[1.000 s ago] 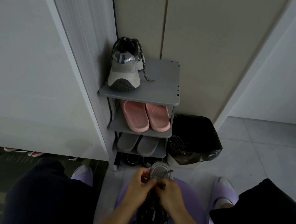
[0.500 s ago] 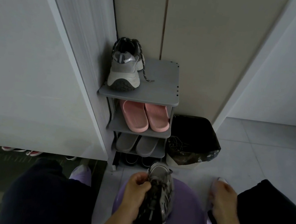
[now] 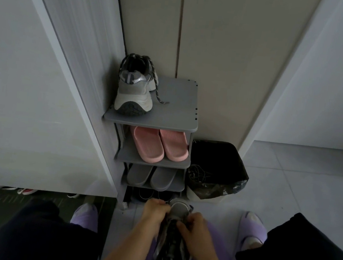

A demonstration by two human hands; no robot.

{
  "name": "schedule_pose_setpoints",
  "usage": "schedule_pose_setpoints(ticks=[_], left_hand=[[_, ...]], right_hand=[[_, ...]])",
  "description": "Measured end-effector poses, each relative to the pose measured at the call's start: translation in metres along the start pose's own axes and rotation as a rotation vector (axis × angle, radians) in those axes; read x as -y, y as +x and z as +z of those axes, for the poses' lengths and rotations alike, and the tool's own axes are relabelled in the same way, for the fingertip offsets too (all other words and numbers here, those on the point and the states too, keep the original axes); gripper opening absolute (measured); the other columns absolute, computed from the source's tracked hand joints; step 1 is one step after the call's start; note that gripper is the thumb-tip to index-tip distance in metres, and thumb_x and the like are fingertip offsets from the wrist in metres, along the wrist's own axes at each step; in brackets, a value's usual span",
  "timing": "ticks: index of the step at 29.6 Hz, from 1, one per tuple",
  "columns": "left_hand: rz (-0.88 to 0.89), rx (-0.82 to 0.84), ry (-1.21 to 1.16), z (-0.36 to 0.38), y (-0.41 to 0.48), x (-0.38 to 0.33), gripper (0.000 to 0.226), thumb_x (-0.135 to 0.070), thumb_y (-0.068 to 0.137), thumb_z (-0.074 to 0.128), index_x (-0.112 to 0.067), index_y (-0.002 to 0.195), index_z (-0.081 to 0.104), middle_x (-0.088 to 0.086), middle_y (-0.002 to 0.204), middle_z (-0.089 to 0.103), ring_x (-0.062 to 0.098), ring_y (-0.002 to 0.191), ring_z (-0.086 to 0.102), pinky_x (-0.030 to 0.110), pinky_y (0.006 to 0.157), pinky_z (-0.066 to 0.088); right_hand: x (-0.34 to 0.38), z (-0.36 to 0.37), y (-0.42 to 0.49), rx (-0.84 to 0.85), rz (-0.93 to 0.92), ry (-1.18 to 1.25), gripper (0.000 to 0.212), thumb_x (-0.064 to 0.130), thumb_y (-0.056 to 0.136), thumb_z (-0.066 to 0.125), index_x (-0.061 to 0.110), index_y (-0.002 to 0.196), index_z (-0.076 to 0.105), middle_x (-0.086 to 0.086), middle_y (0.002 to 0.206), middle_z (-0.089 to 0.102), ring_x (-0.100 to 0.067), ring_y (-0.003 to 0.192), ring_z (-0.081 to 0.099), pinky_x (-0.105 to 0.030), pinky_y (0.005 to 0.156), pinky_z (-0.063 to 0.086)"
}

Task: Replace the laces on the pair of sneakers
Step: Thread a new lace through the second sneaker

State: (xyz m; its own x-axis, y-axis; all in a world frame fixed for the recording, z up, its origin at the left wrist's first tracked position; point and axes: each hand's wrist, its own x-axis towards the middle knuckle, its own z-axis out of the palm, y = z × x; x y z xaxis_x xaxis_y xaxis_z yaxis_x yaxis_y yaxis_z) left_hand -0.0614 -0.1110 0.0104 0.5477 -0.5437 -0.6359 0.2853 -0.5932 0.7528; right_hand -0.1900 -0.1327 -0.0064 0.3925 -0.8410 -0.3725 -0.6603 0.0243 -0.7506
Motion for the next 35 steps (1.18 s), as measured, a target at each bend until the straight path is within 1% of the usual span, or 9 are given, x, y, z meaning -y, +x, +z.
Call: schedule_pose_setpoints(ticks=[5, 8, 11, 15, 21, 25, 30, 32, 35], left_hand=[[-0.016, 0.078, -0.289, -0.002, 0.004, -0.009, 0.035, 0.013, 0.08, 0.043, -0.01, 0.053, 0.037, 0.008, 0.05, 0.037, 0.011, 0.033, 0.039, 0.016, 0.038, 0.034], [-0.007, 0.075, -0.538, 0.0, 0.006, -0.013, 0.011, 0.006, 0.087, 0.046, -0.005, 0.086, 0.048, 0.009, 0.059, 0.053, 0.015, 0.053, 0.058, 0.021, 0.046, 0.047], [0.239, 0.013, -0.619, 0.0, 0.005, -0.034, 0.02, 0.002, 0.088, 0.049, -0.006, 0.106, 0.047, 0.003, 0.07, 0.067, 0.017, 0.074, 0.06, 0.025, 0.066, 0.047], [0.479, 0.065, -0.5, -0.015, -0.019, -0.066, 0.017, -0.002, 0.088, 0.053, -0.008, 0.104, 0.05, 0.007, 0.082, 0.064, 0.016, 0.072, 0.065, 0.024, 0.07, 0.052], [0.328, 0.141, -0.123, 0.0, -0.048, 0.024, 0.052, 0.005, 0.073, 0.061, -0.026, 0.11, 0.041, -0.003, 0.108, 0.052, 0.016, 0.102, 0.055, 0.008, 0.069, 0.048], [0.302, 0.062, 0.082, 0.004, -0.047, 0.036, 0.067, -0.003, 0.065, 0.058, -0.028, 0.122, 0.032, 0.003, 0.125, 0.041, 0.02, 0.114, 0.047, 0.027, 0.094, 0.042], [0.059, 0.043, -0.11, -0.003, -0.048, 0.035, 0.074, 0.002, 0.079, 0.056, -0.015, 0.14, 0.02, 0.012, 0.128, 0.047, 0.025, 0.104, 0.056, 0.031, 0.084, 0.046], [0.08, 0.037, -0.143, 0.0, -0.049, 0.037, 0.066, 0.008, 0.079, 0.053, -0.009, 0.137, 0.026, 0.016, 0.137, 0.044, 0.029, 0.119, 0.05, 0.035, 0.092, 0.043], [0.121, 0.031, -0.191, 0.002, -0.055, 0.033, 0.06, 0.011, 0.081, 0.051, -0.009, 0.134, 0.031, 0.008, 0.115, 0.056, 0.02, 0.1, 0.056, 0.027, 0.082, 0.042]], right_hand=[[-0.004, 0.004, -0.003, -0.006, 0.078, -0.038, 0.032, 0.041, 0.088, 0.056, 0.021, 0.075, 0.036, -0.001, 0.083, 0.052, -0.013, 0.072, 0.047, -0.022, 0.059, 0.035], [-0.002, 0.004, -0.002, 0.031, 0.051, -0.077, 0.035, 0.042, 0.089, 0.054, 0.026, 0.071, 0.029, 0.0, 0.086, 0.051, -0.014, 0.075, 0.046, -0.018, 0.057, 0.033], [-0.001, 0.002, -0.003, 0.034, 0.018, -0.072, 0.037, 0.042, 0.089, 0.054, 0.029, 0.068, 0.026, 0.002, 0.081, 0.048, -0.011, 0.07, 0.045, -0.014, 0.055, 0.032], [-0.006, -0.004, 0.002, 0.072, 0.059, 0.032, 0.039, 0.036, 0.088, 0.059, 0.019, 0.062, 0.035, 0.008, 0.058, 0.043, -0.005, 0.054, 0.039, -0.016, 0.051, 0.035], [-0.011, -0.009, 0.003, 0.081, 0.06, 0.296, 0.034, 0.022, 0.092, 0.054, 0.015, 0.06, 0.047, 0.005, 0.051, 0.043, -0.004, 0.047, 0.037, -0.018, 0.047, 0.03], [-0.005, -0.031, 0.007, -0.123, 0.143, 0.536, 0.035, 0.021, 0.095, 0.047, 0.017, 0.061, 0.041, 0.0, 0.053, 0.035, -0.01, 0.045, 0.031, -0.021, 0.041, 0.028], [-0.051, -0.11, 0.015, -0.596, 0.385, 0.633, 0.036, 0.009, 0.096, 0.036, 0.016, 0.061, 0.034, -0.008, 0.051, 0.037, -0.007, 0.027, 0.042, -0.011, 0.026, 0.028], [-0.057, -0.102, 0.02, -0.532, 0.428, 0.472, 0.031, 0.012, 0.092, 0.043, 0.015, 0.061, 0.037, -0.011, 0.052, 0.042, -0.012, 0.034, 0.041, -0.018, 0.034, 0.032], [-0.048, -0.056, 0.015, -0.284, 0.179, 0.044, 0.005, 0.005, 0.086, 0.058, 0.008, 0.089, 0.061, -0.017, 0.098, 0.058, -0.03, 0.082, 0.057, -0.035, 0.077, 0.047]])
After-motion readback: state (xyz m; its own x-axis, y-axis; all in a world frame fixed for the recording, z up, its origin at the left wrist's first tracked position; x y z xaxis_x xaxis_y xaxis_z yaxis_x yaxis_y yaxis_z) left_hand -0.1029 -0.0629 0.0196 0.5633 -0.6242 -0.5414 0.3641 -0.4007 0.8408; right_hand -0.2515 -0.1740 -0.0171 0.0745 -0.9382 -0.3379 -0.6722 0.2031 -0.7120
